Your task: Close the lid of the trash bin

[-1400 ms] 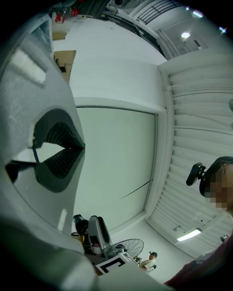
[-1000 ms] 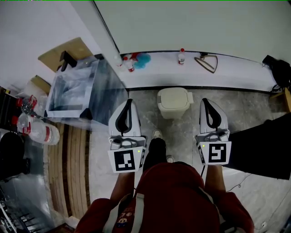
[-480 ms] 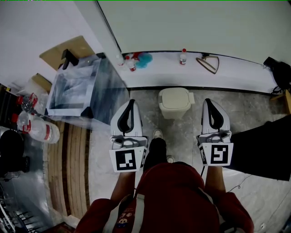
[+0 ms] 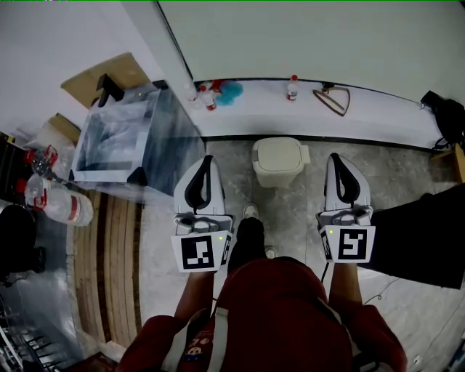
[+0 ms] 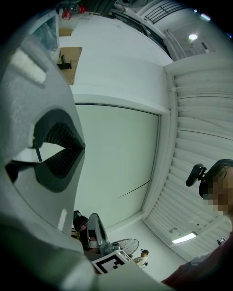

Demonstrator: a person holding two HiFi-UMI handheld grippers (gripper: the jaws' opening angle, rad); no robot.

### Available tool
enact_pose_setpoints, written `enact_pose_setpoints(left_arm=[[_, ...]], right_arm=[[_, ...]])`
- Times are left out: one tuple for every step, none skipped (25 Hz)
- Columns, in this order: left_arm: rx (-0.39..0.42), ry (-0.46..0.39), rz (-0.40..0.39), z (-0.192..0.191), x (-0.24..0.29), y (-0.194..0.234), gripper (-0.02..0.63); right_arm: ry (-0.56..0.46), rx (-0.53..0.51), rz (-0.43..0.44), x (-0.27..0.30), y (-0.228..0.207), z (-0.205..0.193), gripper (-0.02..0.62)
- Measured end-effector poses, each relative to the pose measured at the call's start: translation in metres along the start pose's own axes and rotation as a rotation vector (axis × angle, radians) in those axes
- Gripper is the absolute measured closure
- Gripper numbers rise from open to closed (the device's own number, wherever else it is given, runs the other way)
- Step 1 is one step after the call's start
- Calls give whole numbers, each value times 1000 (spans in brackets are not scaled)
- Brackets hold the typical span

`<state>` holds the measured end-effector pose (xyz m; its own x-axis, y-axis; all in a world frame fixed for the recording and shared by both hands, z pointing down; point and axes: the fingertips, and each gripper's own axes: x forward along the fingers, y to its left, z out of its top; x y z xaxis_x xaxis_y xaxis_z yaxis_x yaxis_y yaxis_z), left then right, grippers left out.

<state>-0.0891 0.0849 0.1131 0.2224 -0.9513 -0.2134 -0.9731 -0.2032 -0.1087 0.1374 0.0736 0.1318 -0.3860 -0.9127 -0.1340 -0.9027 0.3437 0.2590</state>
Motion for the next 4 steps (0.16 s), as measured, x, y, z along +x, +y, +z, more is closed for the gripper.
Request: enact_pose_setpoints(left_arm=[[-2, 0, 0, 0, 0, 1, 601], [-3, 0, 0, -1, 1, 2, 601], [-3, 0, 0, -1, 1, 4, 601], [-4, 1, 0, -2, 2, 5, 601]], right_arm=[[1, 1, -1, 0, 1, 0, 595], [1, 2, -1, 1, 2, -1, 595], [1, 3, 0, 2, 3, -1, 595], [1, 3, 0, 3, 5, -1, 595]])
